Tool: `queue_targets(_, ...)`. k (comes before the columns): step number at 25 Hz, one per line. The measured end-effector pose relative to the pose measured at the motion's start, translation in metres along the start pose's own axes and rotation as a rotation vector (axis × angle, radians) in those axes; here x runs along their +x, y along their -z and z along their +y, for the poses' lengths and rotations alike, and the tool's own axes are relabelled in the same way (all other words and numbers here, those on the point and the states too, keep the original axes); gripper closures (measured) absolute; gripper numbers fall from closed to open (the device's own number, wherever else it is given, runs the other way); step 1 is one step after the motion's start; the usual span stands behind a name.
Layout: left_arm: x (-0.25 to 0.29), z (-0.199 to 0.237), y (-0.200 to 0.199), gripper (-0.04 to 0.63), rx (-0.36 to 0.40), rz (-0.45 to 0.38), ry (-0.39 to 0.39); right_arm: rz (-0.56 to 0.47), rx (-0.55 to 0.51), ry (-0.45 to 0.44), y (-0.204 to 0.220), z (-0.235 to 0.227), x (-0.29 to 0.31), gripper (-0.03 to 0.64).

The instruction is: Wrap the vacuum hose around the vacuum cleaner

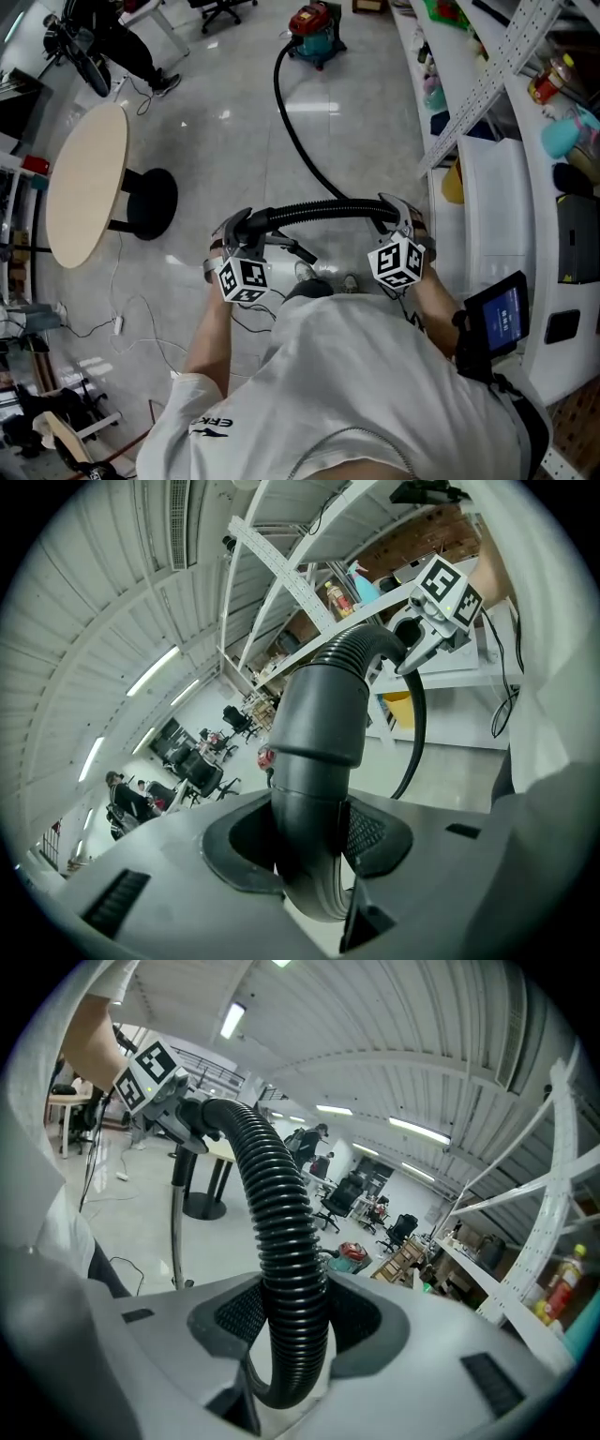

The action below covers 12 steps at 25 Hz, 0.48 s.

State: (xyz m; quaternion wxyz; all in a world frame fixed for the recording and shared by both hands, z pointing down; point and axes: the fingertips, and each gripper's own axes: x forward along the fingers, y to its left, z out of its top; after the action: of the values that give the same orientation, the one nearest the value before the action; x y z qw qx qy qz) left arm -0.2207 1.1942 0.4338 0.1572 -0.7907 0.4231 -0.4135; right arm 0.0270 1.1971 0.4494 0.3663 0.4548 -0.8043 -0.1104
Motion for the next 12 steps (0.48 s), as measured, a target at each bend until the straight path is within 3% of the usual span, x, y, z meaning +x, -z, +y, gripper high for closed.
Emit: queue_targets(12,0.084,0.069,-0.020,0.457,0.046,-0.130,0.102,0.098,0.084,0.175,-0.019,-0.054,0.064,0.437)
